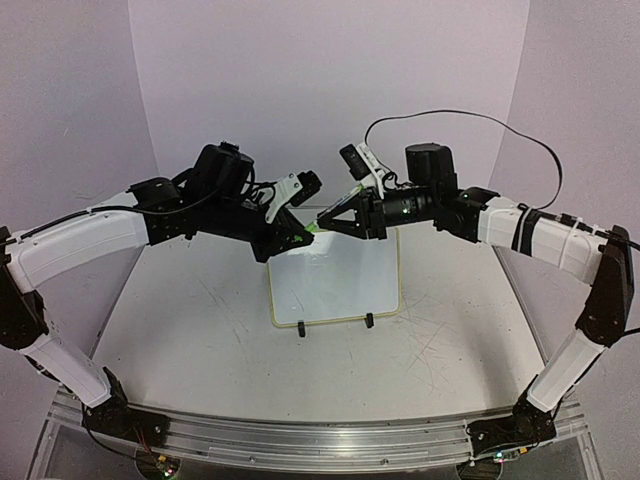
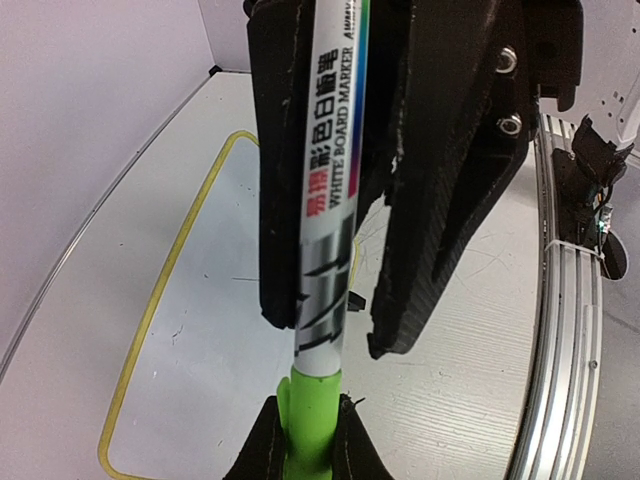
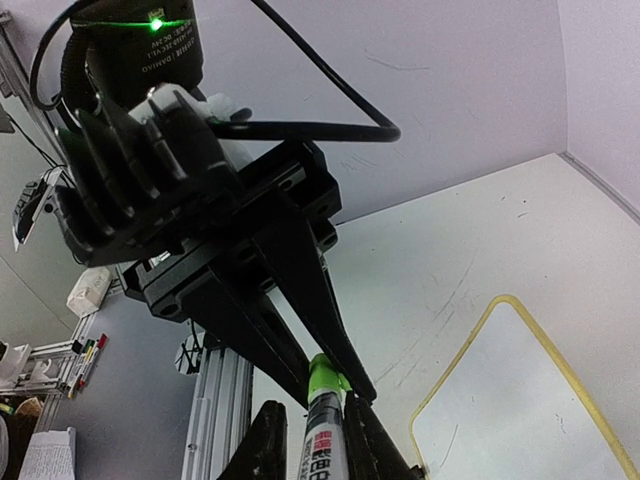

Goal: Write a sentence on the whiteboard
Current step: Open the pen cap from the whiteboard marker.

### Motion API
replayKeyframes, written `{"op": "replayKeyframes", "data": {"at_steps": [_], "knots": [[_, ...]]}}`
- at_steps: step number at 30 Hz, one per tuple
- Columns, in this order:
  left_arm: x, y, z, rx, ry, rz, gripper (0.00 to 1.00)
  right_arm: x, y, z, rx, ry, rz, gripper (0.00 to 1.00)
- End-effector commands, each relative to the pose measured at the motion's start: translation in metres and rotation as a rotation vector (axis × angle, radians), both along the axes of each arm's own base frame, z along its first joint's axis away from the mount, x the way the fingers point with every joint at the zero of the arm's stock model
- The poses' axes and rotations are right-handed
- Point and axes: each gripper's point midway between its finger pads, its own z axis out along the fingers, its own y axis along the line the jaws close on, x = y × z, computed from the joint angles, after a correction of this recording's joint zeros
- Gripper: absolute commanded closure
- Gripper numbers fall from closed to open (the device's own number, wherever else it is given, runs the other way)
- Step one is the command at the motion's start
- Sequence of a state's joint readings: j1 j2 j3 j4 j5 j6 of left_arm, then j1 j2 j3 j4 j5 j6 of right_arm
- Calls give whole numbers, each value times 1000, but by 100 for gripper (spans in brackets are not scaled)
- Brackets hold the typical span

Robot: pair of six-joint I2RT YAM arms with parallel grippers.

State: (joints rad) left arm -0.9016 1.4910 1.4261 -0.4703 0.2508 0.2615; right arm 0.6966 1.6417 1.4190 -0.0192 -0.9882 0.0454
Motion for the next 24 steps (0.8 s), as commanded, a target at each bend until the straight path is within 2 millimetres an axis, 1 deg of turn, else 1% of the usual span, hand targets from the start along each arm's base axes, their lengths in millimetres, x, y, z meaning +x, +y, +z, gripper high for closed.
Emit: {"op": "replayKeyframes", "data": {"at_steps": [1, 4, 9, 15, 18, 24], "knots": [[2, -1, 27, -61, -58, 3, 100, -8, -2, 23, 55, -55, 3, 76], [2, 0, 27, -57, -57, 4, 100, -8, -2, 20, 53, -48, 14, 76], [2, -2, 26, -58, -52, -5, 100, -11, 1, 18, 53, -31, 43, 86], [1, -2, 24, -47, -47, -9, 100, -10, 1, 20, 56, -37, 38, 91], [1, -1, 24, -44, -50, -9, 100, -9, 1, 19, 53, -35, 33, 100], [4, 2, 26, -40, -60, 15, 100, -8, 0, 16, 48, -21, 26, 100]]}}
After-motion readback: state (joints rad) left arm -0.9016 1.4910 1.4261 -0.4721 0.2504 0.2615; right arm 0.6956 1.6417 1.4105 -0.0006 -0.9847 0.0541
